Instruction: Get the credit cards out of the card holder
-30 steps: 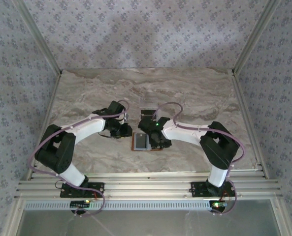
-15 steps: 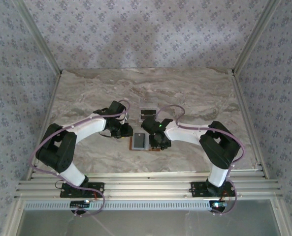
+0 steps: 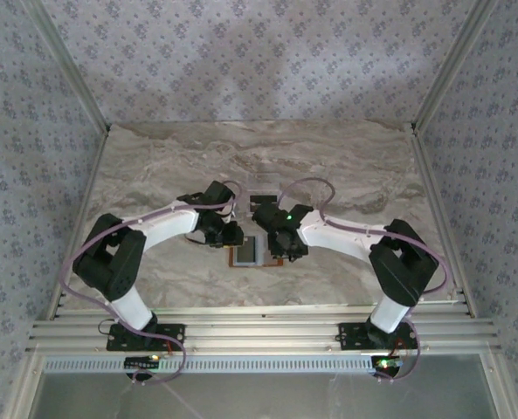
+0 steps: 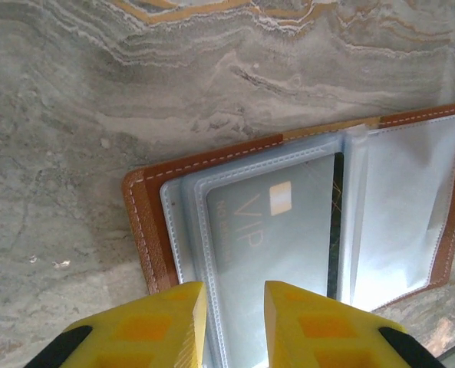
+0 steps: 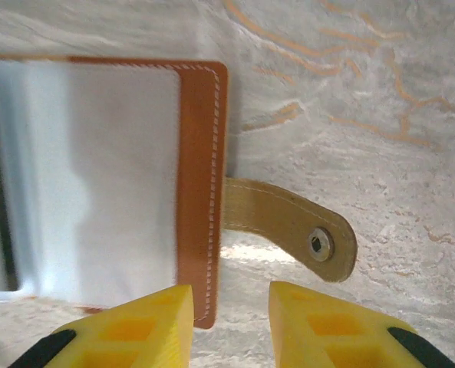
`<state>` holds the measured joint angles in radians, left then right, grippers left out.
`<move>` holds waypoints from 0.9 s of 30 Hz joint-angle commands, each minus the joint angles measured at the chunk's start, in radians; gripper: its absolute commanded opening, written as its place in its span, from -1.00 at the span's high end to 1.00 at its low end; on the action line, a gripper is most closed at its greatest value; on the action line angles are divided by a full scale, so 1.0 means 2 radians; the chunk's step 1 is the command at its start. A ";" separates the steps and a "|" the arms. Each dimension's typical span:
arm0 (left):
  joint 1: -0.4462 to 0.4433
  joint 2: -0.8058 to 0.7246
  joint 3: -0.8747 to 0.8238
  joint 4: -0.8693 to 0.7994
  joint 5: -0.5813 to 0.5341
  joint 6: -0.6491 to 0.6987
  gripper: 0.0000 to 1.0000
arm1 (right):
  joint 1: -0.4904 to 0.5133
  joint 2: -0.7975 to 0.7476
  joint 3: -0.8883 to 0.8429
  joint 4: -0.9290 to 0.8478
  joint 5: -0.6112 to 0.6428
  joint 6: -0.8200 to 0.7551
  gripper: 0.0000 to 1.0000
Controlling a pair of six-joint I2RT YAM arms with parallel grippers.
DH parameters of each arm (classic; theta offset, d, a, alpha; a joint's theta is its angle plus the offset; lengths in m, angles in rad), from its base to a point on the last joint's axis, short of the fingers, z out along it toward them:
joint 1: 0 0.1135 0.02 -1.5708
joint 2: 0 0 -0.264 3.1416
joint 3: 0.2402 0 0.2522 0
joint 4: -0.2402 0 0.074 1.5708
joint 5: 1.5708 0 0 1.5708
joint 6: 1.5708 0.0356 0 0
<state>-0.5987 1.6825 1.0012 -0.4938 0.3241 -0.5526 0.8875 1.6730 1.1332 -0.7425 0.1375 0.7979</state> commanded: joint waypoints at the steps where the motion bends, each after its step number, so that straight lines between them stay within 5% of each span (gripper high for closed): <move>1: -0.006 0.011 0.016 -0.010 -0.013 -0.006 0.49 | -0.003 -0.012 0.014 0.022 -0.027 0.011 0.34; 11: -0.007 0.019 0.011 -0.021 -0.029 0.002 0.54 | -0.030 0.038 0.000 0.192 -0.168 0.043 0.56; 27: -0.007 0.021 -0.004 -0.013 -0.031 0.002 0.57 | -0.045 0.091 -0.010 0.236 -0.192 0.049 0.69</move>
<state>-0.6090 1.7115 1.0050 -0.5034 0.2722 -0.5549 0.8040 1.8256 1.1225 -0.2771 -0.2264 0.8867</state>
